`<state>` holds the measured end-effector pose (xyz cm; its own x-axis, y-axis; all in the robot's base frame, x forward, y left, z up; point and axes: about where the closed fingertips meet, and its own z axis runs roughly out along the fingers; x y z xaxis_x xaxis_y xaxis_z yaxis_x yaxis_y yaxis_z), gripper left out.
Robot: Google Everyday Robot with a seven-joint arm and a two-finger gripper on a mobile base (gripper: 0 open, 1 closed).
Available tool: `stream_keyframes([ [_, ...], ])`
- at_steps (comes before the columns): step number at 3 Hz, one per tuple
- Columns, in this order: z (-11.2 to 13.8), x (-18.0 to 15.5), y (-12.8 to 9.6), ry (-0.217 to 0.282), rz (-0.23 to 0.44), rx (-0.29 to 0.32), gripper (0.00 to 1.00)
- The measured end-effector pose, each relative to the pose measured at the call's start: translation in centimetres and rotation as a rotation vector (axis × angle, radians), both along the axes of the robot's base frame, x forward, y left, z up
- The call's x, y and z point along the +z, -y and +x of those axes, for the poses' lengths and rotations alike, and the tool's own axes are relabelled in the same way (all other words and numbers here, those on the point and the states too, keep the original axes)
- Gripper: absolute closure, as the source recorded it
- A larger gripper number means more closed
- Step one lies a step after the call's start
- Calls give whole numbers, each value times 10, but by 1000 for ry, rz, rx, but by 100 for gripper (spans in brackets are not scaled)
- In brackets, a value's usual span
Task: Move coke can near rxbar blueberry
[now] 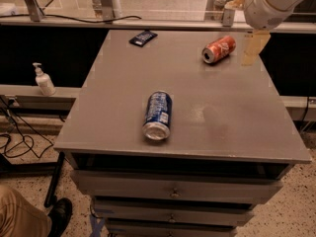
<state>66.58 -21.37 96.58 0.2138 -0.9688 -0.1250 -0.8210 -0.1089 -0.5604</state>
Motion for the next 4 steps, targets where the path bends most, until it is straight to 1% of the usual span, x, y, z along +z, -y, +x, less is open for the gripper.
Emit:
stream_keyframes([
  [1, 31, -11, 6, 35, -111, 112, 0],
  [2, 49, -20, 13, 113, -272, 240, 0],
  [3, 66, -44, 21, 131, -402, 324, 0],
  [4, 84, -68, 28, 101, -514, 335, 0],
])
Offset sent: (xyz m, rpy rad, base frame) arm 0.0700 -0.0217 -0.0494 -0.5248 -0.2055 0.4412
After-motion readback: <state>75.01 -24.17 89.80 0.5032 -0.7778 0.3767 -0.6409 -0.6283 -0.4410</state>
